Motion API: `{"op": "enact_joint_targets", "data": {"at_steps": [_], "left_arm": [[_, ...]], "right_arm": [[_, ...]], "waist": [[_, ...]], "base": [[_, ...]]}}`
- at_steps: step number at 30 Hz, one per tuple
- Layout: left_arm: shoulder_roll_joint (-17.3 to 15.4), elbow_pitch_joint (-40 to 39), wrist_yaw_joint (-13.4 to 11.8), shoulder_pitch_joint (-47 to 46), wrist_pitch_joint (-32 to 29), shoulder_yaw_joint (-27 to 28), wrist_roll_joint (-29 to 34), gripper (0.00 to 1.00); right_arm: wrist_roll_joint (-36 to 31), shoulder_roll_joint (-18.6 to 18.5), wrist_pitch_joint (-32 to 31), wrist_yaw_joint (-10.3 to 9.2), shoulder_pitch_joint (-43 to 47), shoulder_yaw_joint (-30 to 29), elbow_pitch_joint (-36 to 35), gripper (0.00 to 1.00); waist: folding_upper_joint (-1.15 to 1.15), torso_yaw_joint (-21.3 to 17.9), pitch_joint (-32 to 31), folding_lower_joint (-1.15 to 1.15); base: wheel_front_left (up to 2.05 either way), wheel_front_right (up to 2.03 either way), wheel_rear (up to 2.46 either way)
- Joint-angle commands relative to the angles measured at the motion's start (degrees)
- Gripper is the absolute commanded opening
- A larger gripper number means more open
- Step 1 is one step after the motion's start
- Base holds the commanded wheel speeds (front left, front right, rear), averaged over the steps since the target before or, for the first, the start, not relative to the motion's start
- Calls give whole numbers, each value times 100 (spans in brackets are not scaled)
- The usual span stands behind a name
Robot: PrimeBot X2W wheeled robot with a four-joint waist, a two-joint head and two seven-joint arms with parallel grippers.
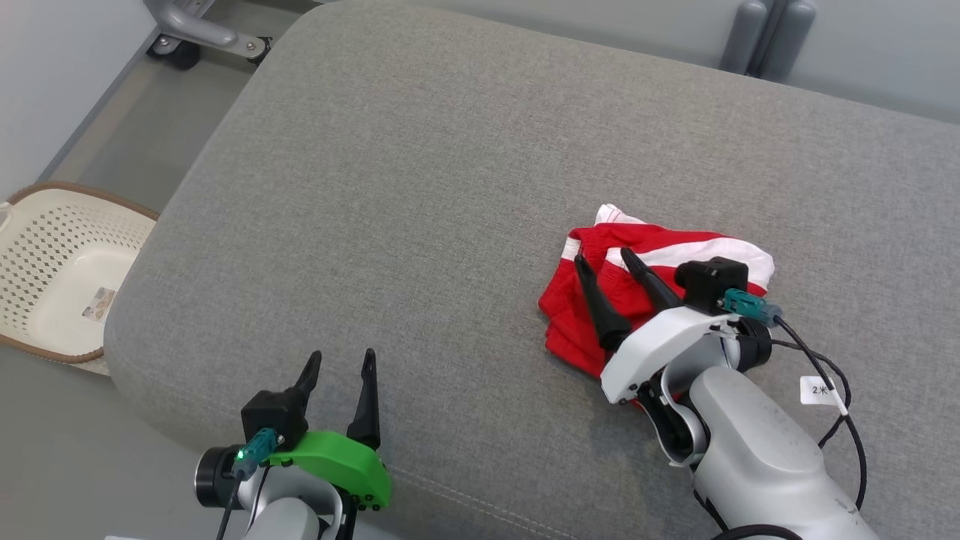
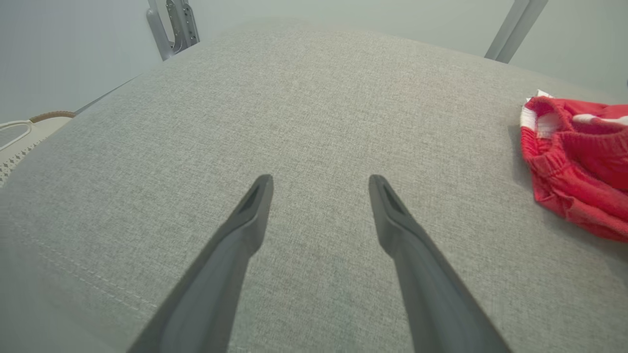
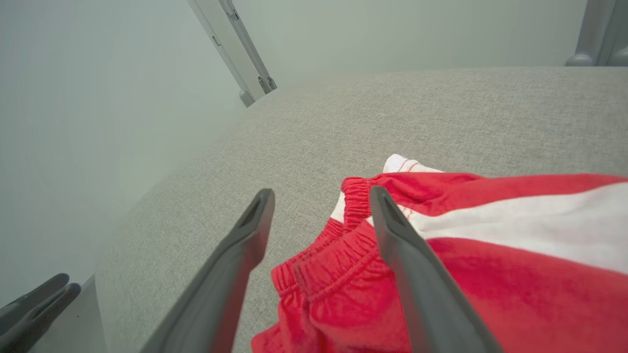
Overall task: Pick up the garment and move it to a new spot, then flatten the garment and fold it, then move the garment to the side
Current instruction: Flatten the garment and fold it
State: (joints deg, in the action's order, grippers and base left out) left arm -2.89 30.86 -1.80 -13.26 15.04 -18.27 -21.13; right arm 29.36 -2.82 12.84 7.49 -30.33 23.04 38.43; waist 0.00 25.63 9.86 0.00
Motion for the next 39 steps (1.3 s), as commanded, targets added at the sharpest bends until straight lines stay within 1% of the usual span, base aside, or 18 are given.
{"op": "enact_joint_targets", "data": {"at_steps": [1,3,7,10,15,18,20,24,28,33,39], "left_arm": [[-6,-34,-9,80,15,70,71,100],[-7,-54,-2,93,15,109,101,100],[-8,-139,13,153,15,292,254,100],[-10,-250,8,191,16,445,397,100],[-12,-453,23,315,16,739,626,100],[-12,-539,31,398,15,867,736,100],[-11,-583,60,432,15,945,821,100],[-11,-626,77,566,15,1117,926,100],[-11,-674,126,695,15,1272,1036,100],[-11,-699,176,878,15,1408,1157,100],[-11,-755,227,1070,15,1519,1274,100]], "right_arm": [[91,-30,93,-2,-8,10,34,100],[104,-29,134,-2,25,3,33,100],[55,-80,229,-2,267,-260,-54,100],[-180,-192,241,-2,560,-770,-422,100],[-799,-195,231,-2,1259,-1643,-1110,100],[-1155,-168,231,-2,1600,-2022,-1383,100],[-1359,-123,232,-2,1780,-2156,-1512,100],[-1627,-70,233,-2,2004,-2310,-1717,100],[-1753,-32,232,-2,2154,-2314,-1800,100],[-1826,-17,233,-2,2333,-2274,-1837,100],[-1726,-17,234,-2,2496,-2192,-1921,100]], "waist": [[0,-163,-81,0],[0,-238,-115,0],[0,-598,-258,0],[0,-887,-340,0],[0,-1345,-450,0],[0,-1567,-501,0],[0,-1708,-545,0],[0,-1958,-624,0],[0,-2117,-715,0],[0,-2203,-851,0],[0,-2230,-957,0]], "base": [[0,0,0],[0,0,0],[0,0,0],[0,0,0],[0,0,0],[0,0,0],[0,0,0],[0,0,0],[0,0,0],[0,0,0],[0,0,0]]}}
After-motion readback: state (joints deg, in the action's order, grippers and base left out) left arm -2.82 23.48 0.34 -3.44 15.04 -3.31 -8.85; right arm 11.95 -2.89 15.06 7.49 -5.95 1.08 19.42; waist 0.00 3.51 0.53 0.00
